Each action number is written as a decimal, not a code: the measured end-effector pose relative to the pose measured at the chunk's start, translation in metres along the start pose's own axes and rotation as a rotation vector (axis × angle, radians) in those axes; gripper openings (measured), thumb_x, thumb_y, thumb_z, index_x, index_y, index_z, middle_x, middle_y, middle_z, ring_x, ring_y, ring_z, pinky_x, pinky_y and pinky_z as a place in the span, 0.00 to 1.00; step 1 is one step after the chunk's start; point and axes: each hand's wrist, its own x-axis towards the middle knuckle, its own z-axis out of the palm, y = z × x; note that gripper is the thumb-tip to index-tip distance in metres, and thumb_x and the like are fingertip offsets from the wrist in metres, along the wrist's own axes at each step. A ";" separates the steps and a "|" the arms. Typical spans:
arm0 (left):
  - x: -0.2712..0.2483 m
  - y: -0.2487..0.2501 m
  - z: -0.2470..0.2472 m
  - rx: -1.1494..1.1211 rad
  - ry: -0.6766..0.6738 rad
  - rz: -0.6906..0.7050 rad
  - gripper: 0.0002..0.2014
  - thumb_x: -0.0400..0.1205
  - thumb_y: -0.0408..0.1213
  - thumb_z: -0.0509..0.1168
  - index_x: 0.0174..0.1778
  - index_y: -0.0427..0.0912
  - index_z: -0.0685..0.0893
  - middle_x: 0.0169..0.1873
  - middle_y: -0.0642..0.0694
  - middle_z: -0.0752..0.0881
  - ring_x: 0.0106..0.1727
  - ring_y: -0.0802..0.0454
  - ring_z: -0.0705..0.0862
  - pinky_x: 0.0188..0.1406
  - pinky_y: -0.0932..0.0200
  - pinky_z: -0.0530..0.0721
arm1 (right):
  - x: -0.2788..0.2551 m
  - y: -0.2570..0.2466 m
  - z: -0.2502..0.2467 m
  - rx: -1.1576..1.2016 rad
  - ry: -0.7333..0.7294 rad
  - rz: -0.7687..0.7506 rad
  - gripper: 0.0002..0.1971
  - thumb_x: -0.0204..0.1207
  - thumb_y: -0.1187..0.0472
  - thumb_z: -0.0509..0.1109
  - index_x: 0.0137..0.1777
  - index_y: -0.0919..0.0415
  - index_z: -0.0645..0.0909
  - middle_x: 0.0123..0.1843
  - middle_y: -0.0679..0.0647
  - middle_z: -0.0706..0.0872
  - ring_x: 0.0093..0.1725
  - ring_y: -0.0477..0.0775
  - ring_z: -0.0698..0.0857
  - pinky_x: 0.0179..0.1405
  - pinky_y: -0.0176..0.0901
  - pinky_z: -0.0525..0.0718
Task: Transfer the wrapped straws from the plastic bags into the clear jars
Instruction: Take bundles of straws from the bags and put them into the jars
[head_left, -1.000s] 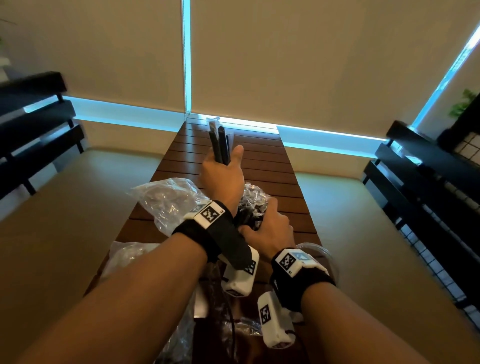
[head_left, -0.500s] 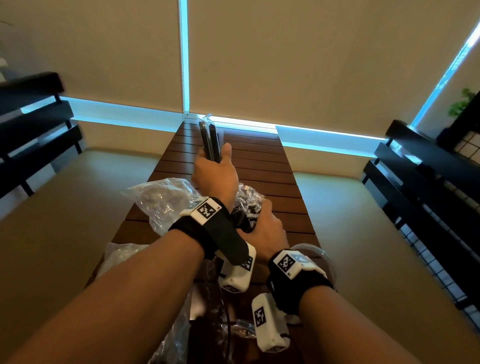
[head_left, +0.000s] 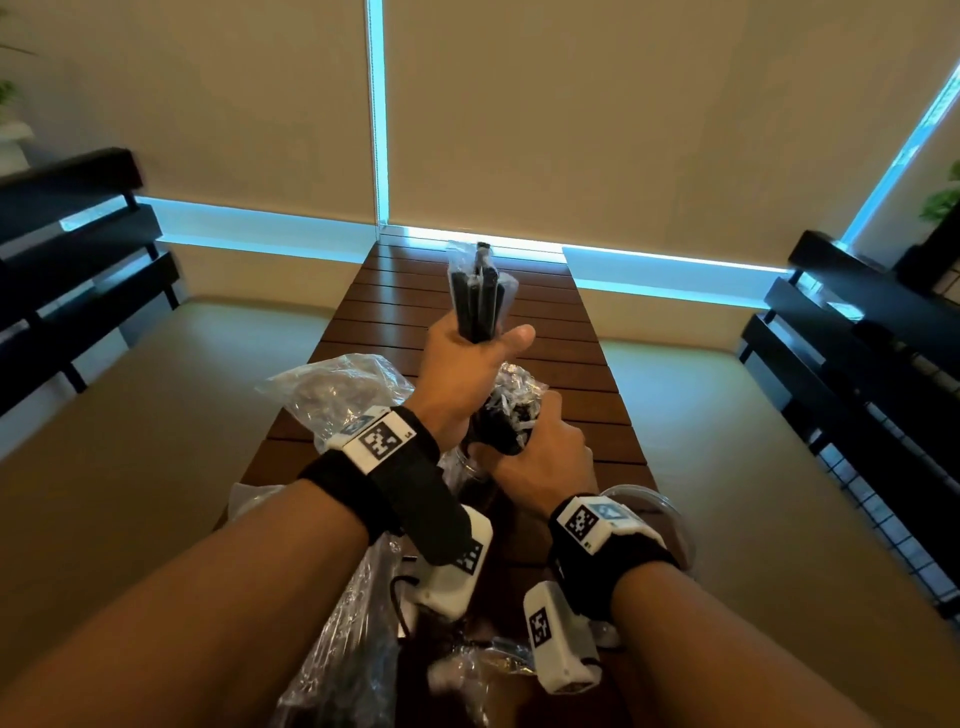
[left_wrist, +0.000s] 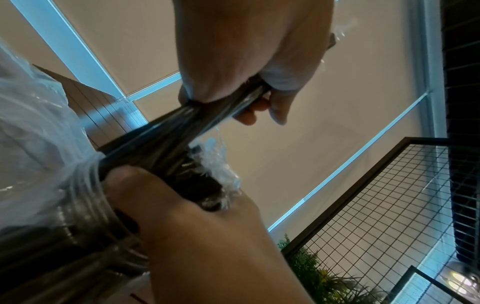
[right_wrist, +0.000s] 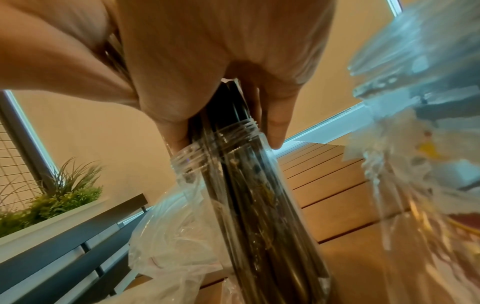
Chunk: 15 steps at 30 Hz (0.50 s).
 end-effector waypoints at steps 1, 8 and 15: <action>-0.001 0.001 -0.003 0.031 -0.045 -0.017 0.19 0.80 0.30 0.72 0.61 0.22 0.77 0.51 0.32 0.86 0.58 0.42 0.86 0.66 0.43 0.79 | 0.000 0.000 -0.001 -0.003 -0.001 -0.001 0.38 0.63 0.37 0.77 0.67 0.49 0.63 0.59 0.53 0.85 0.58 0.62 0.86 0.54 0.52 0.84; -0.001 0.011 -0.009 0.068 -0.120 -0.129 0.09 0.80 0.30 0.71 0.40 0.49 0.83 0.41 0.45 0.87 0.51 0.55 0.84 0.68 0.45 0.75 | -0.001 0.002 0.001 0.004 0.013 -0.003 0.37 0.63 0.38 0.77 0.66 0.49 0.63 0.59 0.52 0.85 0.58 0.62 0.86 0.51 0.49 0.81; 0.005 0.022 -0.007 -0.076 -0.123 -0.099 0.08 0.79 0.29 0.72 0.42 0.47 0.81 0.39 0.53 0.79 0.50 0.54 0.78 0.58 0.53 0.74 | 0.002 0.005 0.003 -0.020 0.005 0.006 0.39 0.62 0.36 0.78 0.65 0.49 0.62 0.59 0.52 0.84 0.57 0.62 0.86 0.47 0.47 0.78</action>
